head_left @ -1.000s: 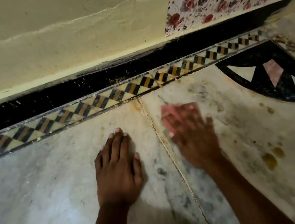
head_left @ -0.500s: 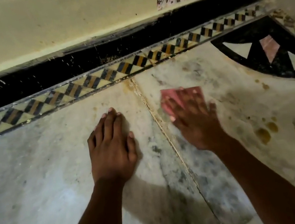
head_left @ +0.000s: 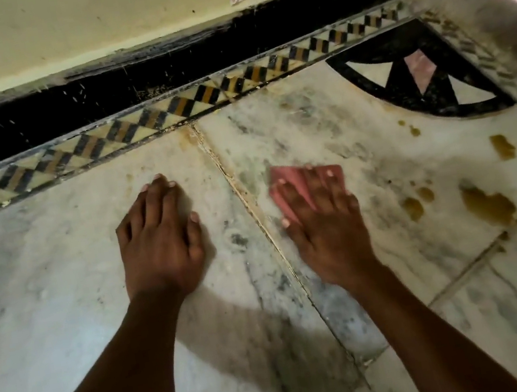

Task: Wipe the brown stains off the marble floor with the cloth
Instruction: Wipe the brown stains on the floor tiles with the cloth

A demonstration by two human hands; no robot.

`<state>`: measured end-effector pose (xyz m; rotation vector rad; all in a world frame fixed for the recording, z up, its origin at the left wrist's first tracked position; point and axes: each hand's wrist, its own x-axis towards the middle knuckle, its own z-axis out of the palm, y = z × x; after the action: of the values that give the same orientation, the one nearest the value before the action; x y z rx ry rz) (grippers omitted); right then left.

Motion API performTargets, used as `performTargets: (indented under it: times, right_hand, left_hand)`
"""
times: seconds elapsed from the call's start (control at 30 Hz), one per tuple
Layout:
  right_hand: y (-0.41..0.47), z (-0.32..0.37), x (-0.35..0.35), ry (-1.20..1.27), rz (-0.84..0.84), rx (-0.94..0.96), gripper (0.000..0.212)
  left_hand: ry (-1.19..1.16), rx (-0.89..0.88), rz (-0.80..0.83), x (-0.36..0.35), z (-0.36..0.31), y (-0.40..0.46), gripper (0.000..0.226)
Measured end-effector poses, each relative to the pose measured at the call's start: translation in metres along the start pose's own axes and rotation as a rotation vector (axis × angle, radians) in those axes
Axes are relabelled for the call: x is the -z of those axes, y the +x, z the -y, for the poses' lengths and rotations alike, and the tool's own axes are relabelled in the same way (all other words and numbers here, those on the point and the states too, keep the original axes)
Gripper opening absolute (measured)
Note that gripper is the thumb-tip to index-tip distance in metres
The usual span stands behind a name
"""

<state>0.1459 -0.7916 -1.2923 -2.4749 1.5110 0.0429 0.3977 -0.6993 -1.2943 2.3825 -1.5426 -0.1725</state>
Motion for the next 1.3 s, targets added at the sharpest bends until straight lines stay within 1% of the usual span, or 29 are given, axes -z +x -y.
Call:
performTargets:
  times: [0.1, 0.17, 0.2, 0.23, 0.3, 0.37, 0.4, 0.43, 0.5, 0.57, 0.63, 0.7, 0.73, 0.8, 0.87, 0.93, 1.0, 1.07, 1.13, 1.17, 1.2, 1.3]
  right_hand:
    - [0.036, -0.031, 0.010, 0.027, -0.058, -0.273, 0.067]
    - [0.075, -0.029, 0.018, 0.108, -0.043, -0.442, 0.072]
    - [0.086, -0.023, 0.020, 0.120, -0.013, -0.471, 0.074]
    - [0.085, -0.015, 0.021, 0.114, 0.013, -0.446, 0.074]
    - [0.057, -0.004, 0.015, 0.065, 0.008, -0.267, 0.071]
    - [0.002, 0.001, 0.004, 0.030, -0.041, -0.107, 0.069]
    - [-0.027, -0.001, 0.000, 0.026, -0.042, -0.088, 0.069]
    - [-0.048, -0.009, -0.004, 0.022, -0.039, -0.112, 0.068]
    - [-0.059, -0.029, -0.004, 0.021, -0.048, -0.237, 0.068]
    - [-0.036, -0.043, 0.001, 0.038, -0.094, -0.360, 0.070]
    - [0.001, -0.045, 0.007, 0.090, -0.052, -0.410, 0.070]
    - [0.009, -0.045, 0.007, 0.046, 0.012, -0.361, 0.069]
    - [-0.003, -0.047, 0.007, 0.013, 0.019, -0.291, 0.068]
    - [-0.048, -0.051, -0.001, -0.030, -0.021, -0.129, 0.065]
    - [-0.107, -0.060, -0.006, -0.038, -0.064, -0.074, 0.062]
    - [-0.142, -0.077, -0.004, -0.038, -0.027, -0.147, 0.060]
    - [-0.142, -0.094, -0.002, -0.030, 0.005, -0.260, 0.060]
    - [-0.115, -0.103, 0.004, 0.022, -0.029, -0.369, 0.059]
    - [-0.076, -0.100, 0.013, 0.128, -0.005, -0.436, 0.059]
    - [-0.059, -0.098, 0.016, 0.155, 0.011, -0.423, 0.060]
    - [-0.050, -0.096, 0.016, 0.145, 0.023, -0.364, 0.061]
    - [-0.066, -0.100, 0.004, 0.058, -0.032, -0.098, 0.065]
  left_hand:
    - [0.008, -0.006, -0.011, -0.003, 0.003, 0.001, 0.063]
    - [0.013, -0.012, -0.018, -0.003, 0.003, 0.000, 0.063]
    - [0.010, -0.014, -0.022, -0.003, 0.003, 0.000, 0.063]
    - [0.008, -0.020, -0.030, -0.001, 0.002, -0.001, 0.063]
    - [-0.003, -0.025, -0.034, 0.000, 0.000, -0.001, 0.064]
    - [-0.013, -0.023, -0.030, 0.001, 0.000, -0.003, 0.064]
    - [-0.015, -0.029, -0.030, 0.000, 0.000, -0.004, 0.064]
    - [-0.018, -0.039, -0.030, 0.000, 0.001, -0.003, 0.064]
    - [-0.026, -0.056, -0.024, 0.001, 0.001, -0.002, 0.063]
    - [-0.016, -0.075, -0.027, 0.000, 0.001, -0.005, 0.062]
    - [0.006, -0.101, -0.042, -0.002, 0.003, -0.003, 0.059]
    - [0.036, -0.138, -0.057, 0.001, -0.001, -0.007, 0.057]
    - [0.041, -0.153, -0.058, 0.003, -0.008, -0.013, 0.058]
    - [0.026, -0.194, -0.057, 0.005, -0.026, -0.024, 0.062]
    - [-0.041, -0.240, -0.032, 0.002, -0.063, -0.038, 0.068]
    - [-0.105, -0.273, 0.003, -0.011, -0.107, -0.058, 0.069]
    - [-0.117, -0.265, 0.029, -0.028, -0.144, -0.081, 0.067]
    - [-0.081, -0.197, 0.024, -0.039, -0.165, -0.101, 0.064]
    - [-0.041, -0.116, 0.013, -0.046, -0.168, -0.110, 0.063]
    - [-0.023, -0.107, 0.008, -0.049, -0.168, -0.107, 0.064]
    - [-0.008, -0.106, 0.008, -0.050, -0.167, -0.105, 0.065]
    - [0.009, -0.100, 0.010, -0.053, -0.166, -0.099, 0.063]
